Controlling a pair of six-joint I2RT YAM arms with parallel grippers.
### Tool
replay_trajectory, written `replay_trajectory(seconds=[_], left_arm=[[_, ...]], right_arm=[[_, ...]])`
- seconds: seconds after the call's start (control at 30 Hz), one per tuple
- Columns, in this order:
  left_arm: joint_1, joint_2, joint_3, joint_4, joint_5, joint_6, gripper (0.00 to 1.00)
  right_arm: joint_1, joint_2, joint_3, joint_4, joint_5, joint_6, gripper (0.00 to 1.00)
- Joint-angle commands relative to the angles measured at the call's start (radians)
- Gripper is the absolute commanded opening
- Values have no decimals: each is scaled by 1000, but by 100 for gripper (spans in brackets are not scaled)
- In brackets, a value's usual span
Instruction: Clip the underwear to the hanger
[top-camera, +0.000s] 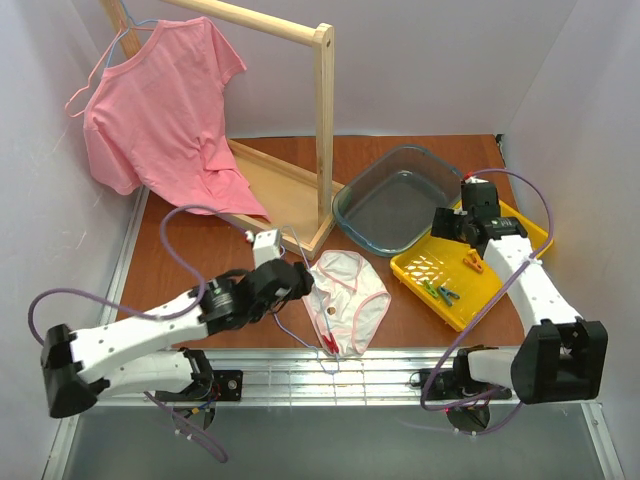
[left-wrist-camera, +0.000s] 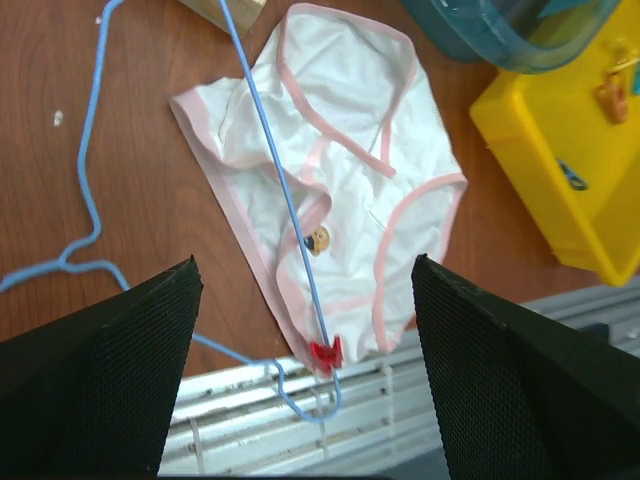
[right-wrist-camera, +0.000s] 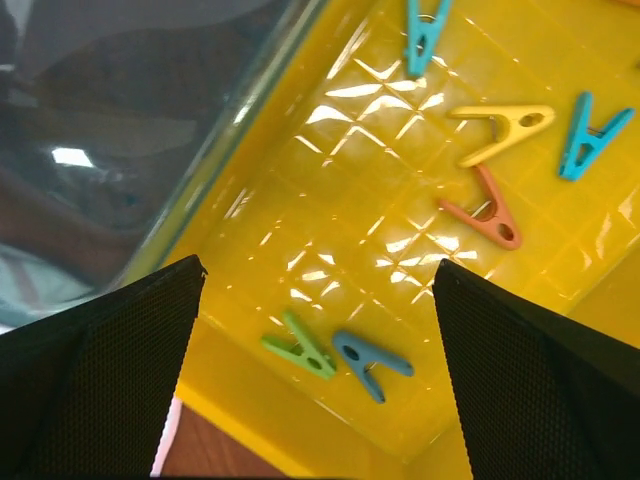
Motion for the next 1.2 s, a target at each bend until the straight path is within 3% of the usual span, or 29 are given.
replay_trajectory(seconds=[0.0, 0.23, 0.4, 0.73, 1.17], left_arm=[[153, 163, 60, 222, 311, 330, 77], [347, 363, 181, 256, 515, 441, 75], [375, 381, 179, 281, 535, 438, 75], [423, 352, 118, 287, 546, 393, 73], [429, 318, 81, 305, 563, 327, 72]], right_arm=[[-59, 55, 17, 32, -11, -75, 84], [-137, 206, 29, 123, -28, -124, 76], [-185, 304, 41, 199, -38, -142, 70], [-186, 519, 153, 298, -49, -205, 46], [-191, 598, 149, 356, 14, -207, 34]])
